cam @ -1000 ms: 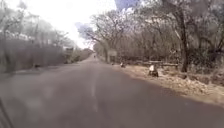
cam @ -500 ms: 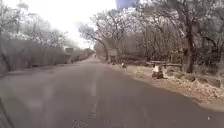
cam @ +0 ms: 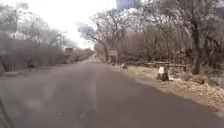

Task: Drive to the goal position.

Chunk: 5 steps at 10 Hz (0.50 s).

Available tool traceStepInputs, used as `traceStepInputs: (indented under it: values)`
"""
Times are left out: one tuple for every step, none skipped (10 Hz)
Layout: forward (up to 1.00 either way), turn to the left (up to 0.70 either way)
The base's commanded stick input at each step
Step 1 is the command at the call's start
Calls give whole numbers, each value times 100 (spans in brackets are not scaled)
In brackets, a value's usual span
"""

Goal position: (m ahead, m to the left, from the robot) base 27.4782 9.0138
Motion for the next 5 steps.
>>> traceStepInputs:
  values:
    - [70,0]
    - [70,0]
    - [70,0]
    - [70,0]
    - [70,0]
